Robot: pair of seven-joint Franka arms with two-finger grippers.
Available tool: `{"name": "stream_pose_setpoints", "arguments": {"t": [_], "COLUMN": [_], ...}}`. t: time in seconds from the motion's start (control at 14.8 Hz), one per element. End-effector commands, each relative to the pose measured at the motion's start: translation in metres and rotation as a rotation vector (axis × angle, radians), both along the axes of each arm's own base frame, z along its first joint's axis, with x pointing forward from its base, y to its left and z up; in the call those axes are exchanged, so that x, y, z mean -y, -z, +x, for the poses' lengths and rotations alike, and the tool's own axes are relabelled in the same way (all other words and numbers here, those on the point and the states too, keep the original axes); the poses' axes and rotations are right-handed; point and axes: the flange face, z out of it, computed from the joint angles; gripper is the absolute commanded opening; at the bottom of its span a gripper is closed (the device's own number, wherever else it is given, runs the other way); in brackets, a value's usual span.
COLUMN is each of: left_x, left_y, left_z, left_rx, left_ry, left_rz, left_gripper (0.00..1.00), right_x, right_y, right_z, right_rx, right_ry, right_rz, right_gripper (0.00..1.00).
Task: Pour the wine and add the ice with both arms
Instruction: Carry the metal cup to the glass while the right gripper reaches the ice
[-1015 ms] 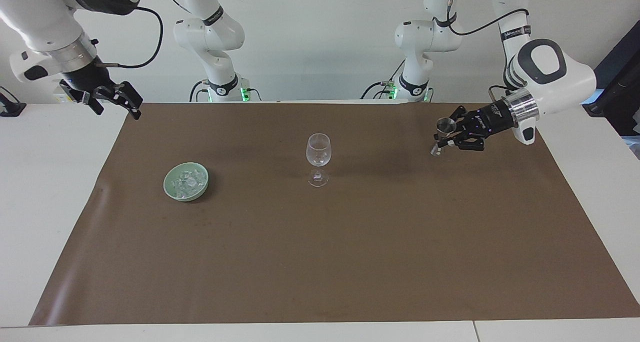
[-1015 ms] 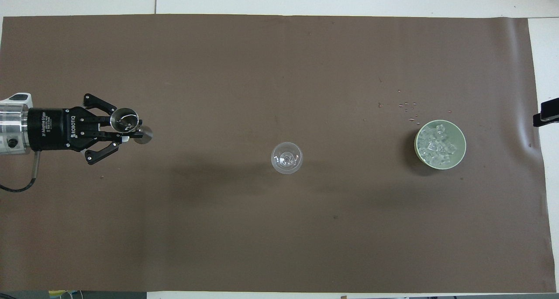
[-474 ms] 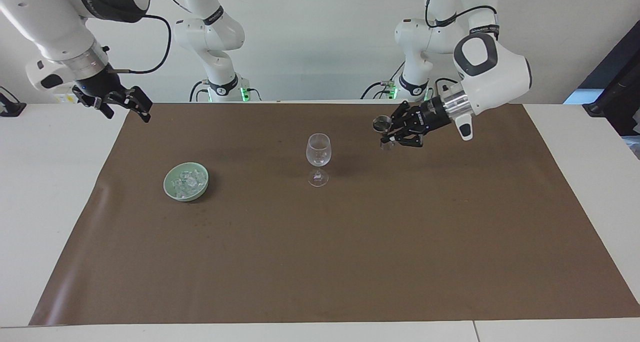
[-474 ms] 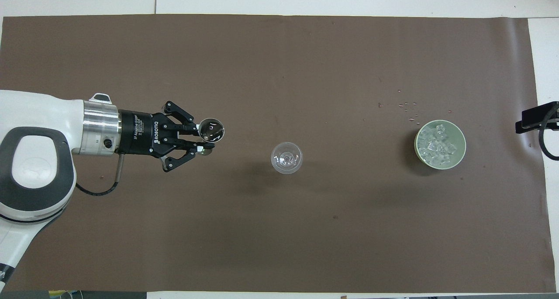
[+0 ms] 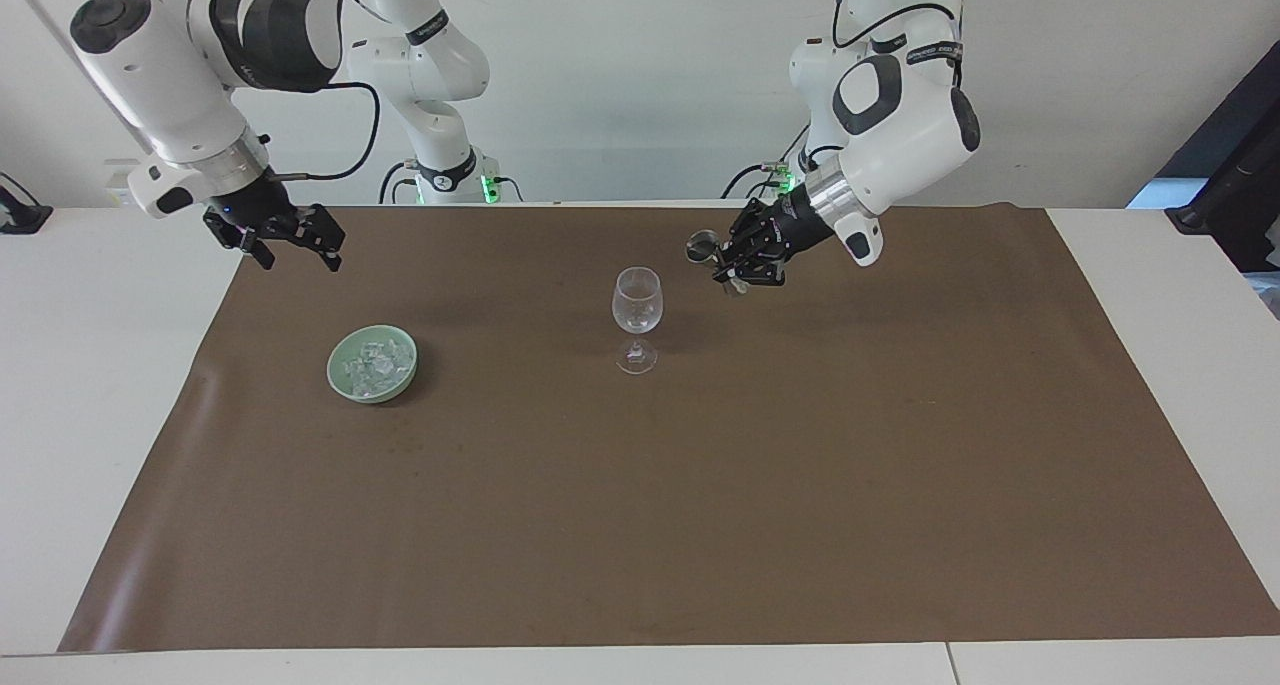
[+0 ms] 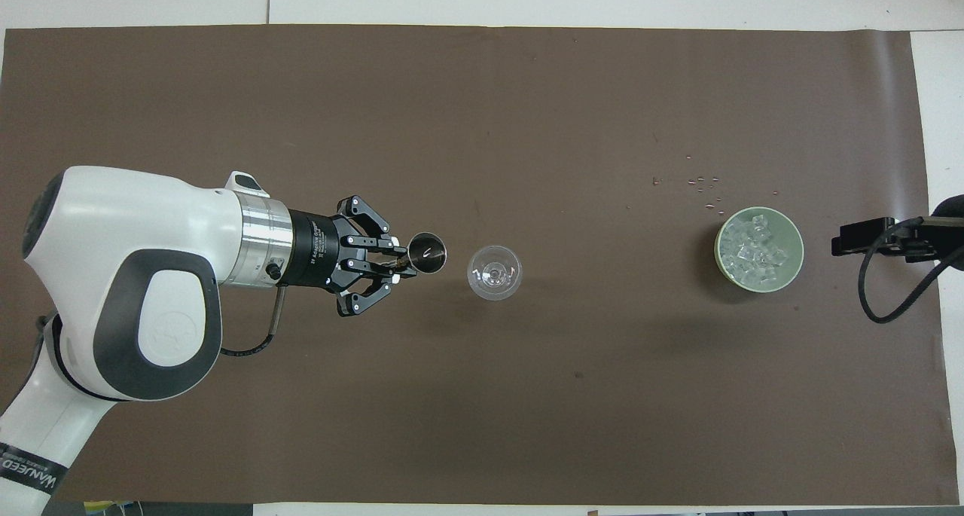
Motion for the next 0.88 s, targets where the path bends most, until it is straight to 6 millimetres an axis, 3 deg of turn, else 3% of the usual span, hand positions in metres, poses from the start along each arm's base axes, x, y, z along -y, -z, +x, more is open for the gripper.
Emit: {"name": "stream_pose_setpoints", "arguments": {"t": [0.0, 0.2, 0.47, 0.68, 0.81], "left_x": [0.017, 0.036, 0.057, 0.076, 0.082], "left_y": [-0.008, -0.012, -0.009, -0.002, 0.0], "left_z": [-0.004, -0.003, -0.009, -0.021, -0.027], "left_rx": [0.047, 0.081, 0.117, 0.149, 0.16], "left_ry": [-0.05, -0.089, -0.049, 0.003, 0.037], "left_rz": [0.064, 0.158, 0.247, 0.316, 0.342], "left_gripper": [0.0, 0.0, 0.0, 0.0, 0.0], "right_x": [0.0, 0.002, 0.001, -0.001, -0.017], "right_y": [0.028, 0.069, 0.106, 0.122, 0.128], "right_z": [-0.004, 0.007, 0.015, 0.016, 0.023], "right_rx": [0.017, 0.006, 0.035, 0.063, 0.076], "right_ry": [-0.082, -0.132, -0.172, -0.174, -0.203], "right_rz": [0.02, 0.02, 0.039, 0.027, 0.022], "right_gripper": [1.0, 1.0, 1.0, 1.0, 1.0]}}
